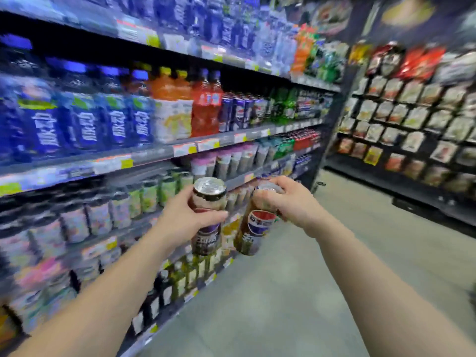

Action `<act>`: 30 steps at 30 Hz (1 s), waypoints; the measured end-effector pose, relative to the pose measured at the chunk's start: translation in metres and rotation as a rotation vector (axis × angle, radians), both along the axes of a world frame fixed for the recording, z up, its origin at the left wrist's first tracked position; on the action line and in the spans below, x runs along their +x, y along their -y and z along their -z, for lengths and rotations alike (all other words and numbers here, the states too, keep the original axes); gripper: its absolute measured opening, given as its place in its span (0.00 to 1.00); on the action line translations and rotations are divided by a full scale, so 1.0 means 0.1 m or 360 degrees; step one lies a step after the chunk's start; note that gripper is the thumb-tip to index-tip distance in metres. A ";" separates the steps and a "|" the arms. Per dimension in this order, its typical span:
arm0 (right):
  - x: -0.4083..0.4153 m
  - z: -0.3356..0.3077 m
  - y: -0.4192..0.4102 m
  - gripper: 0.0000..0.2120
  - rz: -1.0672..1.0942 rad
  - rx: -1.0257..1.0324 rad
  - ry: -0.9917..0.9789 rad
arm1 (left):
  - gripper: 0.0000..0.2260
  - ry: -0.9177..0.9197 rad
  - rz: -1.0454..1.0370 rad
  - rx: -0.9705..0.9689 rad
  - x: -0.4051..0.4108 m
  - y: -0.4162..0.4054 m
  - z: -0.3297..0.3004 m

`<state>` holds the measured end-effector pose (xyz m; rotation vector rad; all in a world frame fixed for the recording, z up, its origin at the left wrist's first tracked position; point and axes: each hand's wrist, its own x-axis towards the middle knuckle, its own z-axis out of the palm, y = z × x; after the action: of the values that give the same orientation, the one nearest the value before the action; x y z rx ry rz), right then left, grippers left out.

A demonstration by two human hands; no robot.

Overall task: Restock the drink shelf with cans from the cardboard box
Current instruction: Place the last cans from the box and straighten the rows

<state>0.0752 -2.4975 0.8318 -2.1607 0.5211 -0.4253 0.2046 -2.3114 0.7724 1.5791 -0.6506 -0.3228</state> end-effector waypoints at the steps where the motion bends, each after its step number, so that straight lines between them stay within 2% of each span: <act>1: 0.03 0.02 0.23 0.19 0.0082 0.0010 0.0025 | 0.30 -0.0017 0.0059 -0.0004 0.05 0.27 0.01; 4: 0.21 0.04 0.90 0.20 0.0257 -0.0003 0.0078 | 0.27 -0.0037 0.0213 -0.0010 0.29 1.08 0.01; 10: 0.90 -0.20 2.35 0.22 0.0385 -0.0103 0.0100 | 0.16 0.0011 0.0295 -0.0118 1.12 2.63 -0.22; 15: 1.41 -0.34 3.54 0.15 0.0445 0.0023 0.0189 | 0.21 -0.0023 0.0251 -0.0158 1.75 3.82 -0.44; 18: 1.70 -0.33 4.22 0.15 0.0462 0.0027 0.0188 | 0.21 -0.0005 0.0156 -0.0141 2.02 4.47 -0.45; 21: 2.08 -0.30 4.98 0.16 0.0414 -0.0031 0.0208 | 0.23 0.0038 0.0062 -0.0090 2.31 5.12 -0.43; 26: 2.74 -0.33 6.13 0.23 0.0162 -0.0165 0.0167 | 0.16 0.0049 -0.0102 -0.0149 2.62 6.13 -0.41; 30: 3.25 -0.43 6.83 0.20 -0.0107 -0.0210 0.0090 | 0.17 0.0016 -0.0287 -0.0122 2.85 6.68 -0.44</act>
<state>0.4005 -3.1803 0.8751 -2.2784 0.3974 -0.4946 0.4894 -2.9794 0.8167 1.5539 -0.5181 -0.1540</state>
